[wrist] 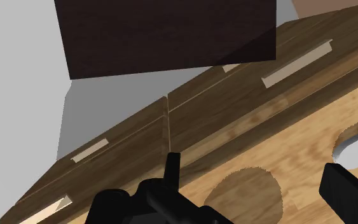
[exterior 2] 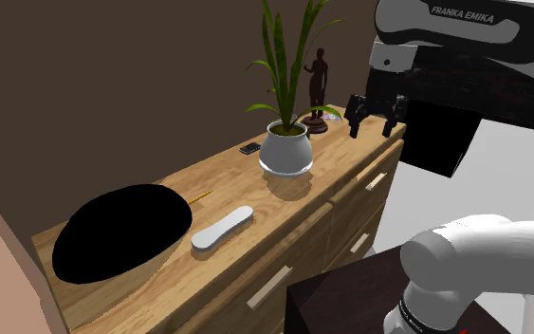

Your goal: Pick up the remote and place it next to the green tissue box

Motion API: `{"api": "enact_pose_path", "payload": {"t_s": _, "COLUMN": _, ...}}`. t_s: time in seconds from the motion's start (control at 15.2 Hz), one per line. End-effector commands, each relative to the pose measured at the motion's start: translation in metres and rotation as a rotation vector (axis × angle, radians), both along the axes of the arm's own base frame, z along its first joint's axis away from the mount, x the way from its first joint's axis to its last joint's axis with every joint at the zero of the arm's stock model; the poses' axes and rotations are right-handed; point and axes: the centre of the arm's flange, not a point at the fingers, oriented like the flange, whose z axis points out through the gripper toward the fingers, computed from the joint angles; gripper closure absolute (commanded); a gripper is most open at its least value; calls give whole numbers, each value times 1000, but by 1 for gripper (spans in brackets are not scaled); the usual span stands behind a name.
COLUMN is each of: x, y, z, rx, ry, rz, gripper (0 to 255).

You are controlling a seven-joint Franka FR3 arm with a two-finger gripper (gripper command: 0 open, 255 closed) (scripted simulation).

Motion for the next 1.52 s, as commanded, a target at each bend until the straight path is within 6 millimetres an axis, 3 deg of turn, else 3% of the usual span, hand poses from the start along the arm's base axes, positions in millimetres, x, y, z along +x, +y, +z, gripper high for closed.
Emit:
{"api": "enact_pose_path", "payload": {"t_s": 0.0, "x": 0, "y": 0, "z": 0, "rx": 0, "ry": 0, "rz": 0, "gripper": 0}}
{"api": "enact_pose_path", "payload": {"t_s": 0.73, "x": -1, "y": 128, "z": -73, "rx": -22, "ry": 5, "rz": -275, "gripper": 0}}
{"api": "enact_pose_path", "payload": {"t_s": 1.45, "x": 32, "y": 250, "z": -149, "rx": -43, "ry": 10, "rz": -549, "gripper": 0}}
